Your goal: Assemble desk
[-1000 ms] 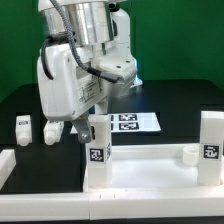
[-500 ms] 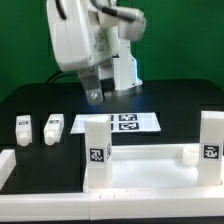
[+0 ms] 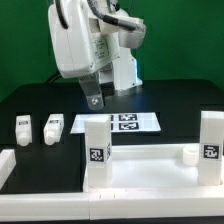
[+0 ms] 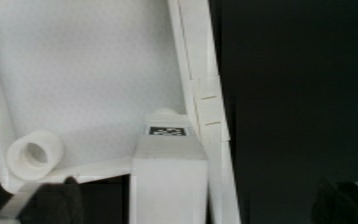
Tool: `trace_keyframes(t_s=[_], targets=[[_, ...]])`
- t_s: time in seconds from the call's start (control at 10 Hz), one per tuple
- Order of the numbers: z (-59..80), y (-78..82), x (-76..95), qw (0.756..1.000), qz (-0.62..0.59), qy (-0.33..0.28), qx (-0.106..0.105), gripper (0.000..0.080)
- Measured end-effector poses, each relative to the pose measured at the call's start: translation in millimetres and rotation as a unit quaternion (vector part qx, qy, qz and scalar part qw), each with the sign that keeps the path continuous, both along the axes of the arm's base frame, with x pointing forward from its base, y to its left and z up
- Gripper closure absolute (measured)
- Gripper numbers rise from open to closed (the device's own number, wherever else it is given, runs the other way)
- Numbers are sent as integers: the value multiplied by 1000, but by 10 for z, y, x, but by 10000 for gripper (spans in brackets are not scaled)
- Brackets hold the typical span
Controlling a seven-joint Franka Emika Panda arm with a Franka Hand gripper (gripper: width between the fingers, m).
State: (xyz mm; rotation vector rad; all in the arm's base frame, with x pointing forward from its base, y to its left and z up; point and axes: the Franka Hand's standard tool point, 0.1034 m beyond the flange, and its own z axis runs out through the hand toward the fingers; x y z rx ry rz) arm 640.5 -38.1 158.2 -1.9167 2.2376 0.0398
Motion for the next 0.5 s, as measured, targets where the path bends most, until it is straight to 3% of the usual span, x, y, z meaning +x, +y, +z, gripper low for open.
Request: trace_keyframes(t_s=[0.1, 0.4, 0.5], targets=[[31, 72, -41, 1000, 12, -1, 1, 151], [47, 428, -401, 999, 42, 18, 4, 151], [42, 406, -366, 999, 43, 15, 5, 151]])
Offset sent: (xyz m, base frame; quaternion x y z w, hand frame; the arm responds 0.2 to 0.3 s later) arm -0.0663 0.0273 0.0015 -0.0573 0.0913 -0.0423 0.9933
